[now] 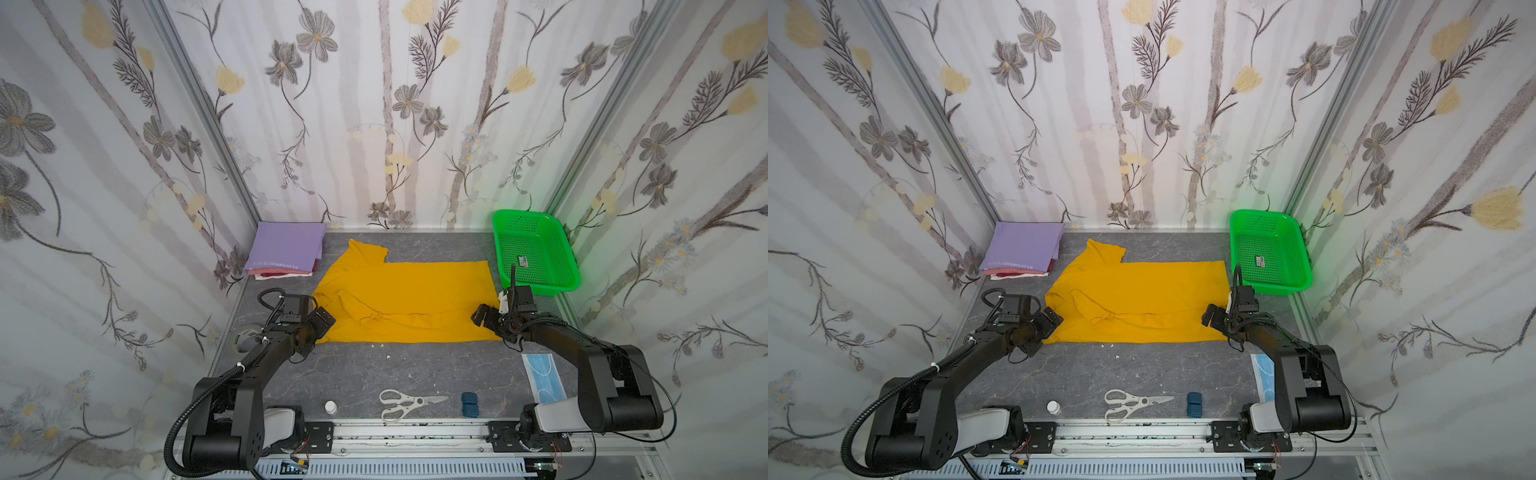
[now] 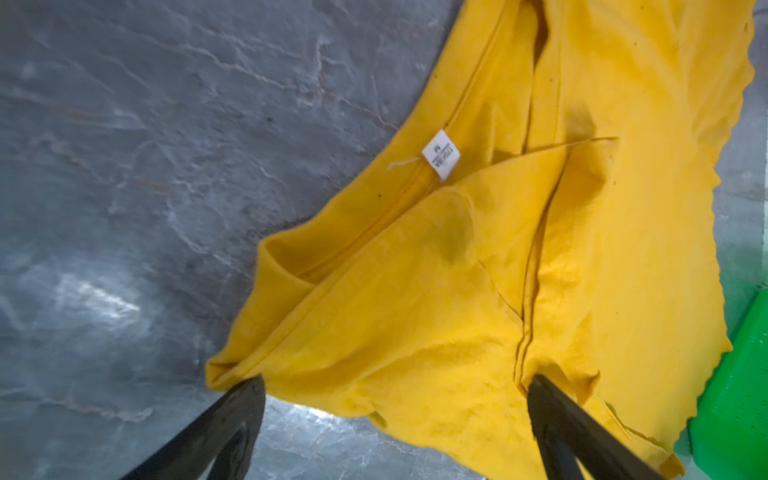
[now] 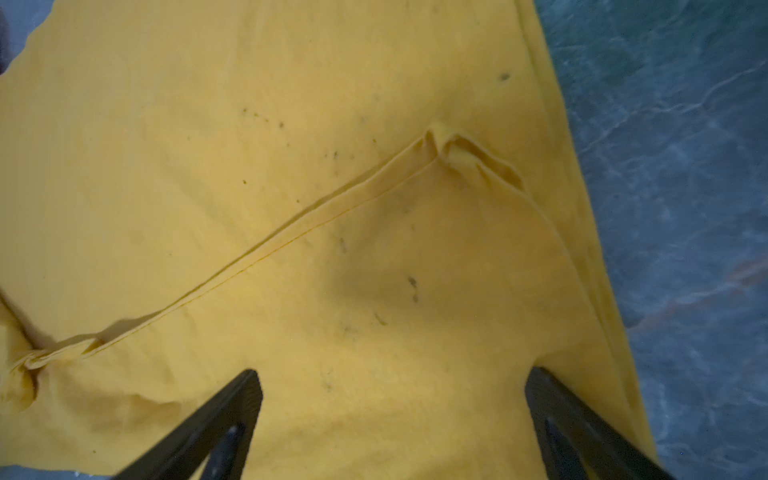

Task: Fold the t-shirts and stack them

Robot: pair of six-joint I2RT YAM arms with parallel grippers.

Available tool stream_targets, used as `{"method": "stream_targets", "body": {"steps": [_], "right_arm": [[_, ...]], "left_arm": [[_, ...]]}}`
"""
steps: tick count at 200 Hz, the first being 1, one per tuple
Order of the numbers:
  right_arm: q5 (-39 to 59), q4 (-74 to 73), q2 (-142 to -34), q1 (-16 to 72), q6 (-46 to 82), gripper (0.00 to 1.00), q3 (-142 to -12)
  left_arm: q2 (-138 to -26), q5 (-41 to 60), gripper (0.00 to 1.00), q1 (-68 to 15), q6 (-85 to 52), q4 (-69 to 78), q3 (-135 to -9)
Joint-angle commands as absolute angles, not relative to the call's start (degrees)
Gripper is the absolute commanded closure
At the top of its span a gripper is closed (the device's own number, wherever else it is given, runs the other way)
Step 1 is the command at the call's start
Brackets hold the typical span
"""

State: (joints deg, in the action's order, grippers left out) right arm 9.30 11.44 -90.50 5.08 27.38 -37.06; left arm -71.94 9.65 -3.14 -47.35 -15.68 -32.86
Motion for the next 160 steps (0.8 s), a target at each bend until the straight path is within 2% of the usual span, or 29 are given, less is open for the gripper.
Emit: {"method": "stream_targets", "body": {"steps": [1, 25, 55, 91, 135, 160], "right_arm": [[1.59, 15.58, -90.03, 5.26, 27.43, 0.0, -37.82], [0.03, 17.33, -89.13, 6.2, 25.33, 0.0, -38.5], [-2.54, 20.8, -86.16, 11.94, 22.04, 0.0, -42.26], [3.06, 20.51, -84.66, 17.35, 21.01, 0.0, -47.09], [9.4, 17.53, -93.77, 24.42, 21.14, 0.0, -52.06], [8.19, 16.69, -100.23, 28.94, 23.56, 0.0, -54.05]], "left_arm": [[-73.42, 0.5, 0.01, -3.32, -44.4, -19.18, -35.95], [-72.42, -2.69, 0.0, -3.74, -39.64, -21.52, -38.47], [-68.28, 4.13, 0.01, -5.56, -35.45, -19.82, -41.23], [-71.91, 14.12, 0.0, -9.21, -34.8, -18.63, -45.98], [-80.78, 20.27, 0.0, -11.59, -38.44, -8.41, -44.94], [-86.21, 20.12, 0.0, -12.49, -40.23, -3.23, -44.38]]}}
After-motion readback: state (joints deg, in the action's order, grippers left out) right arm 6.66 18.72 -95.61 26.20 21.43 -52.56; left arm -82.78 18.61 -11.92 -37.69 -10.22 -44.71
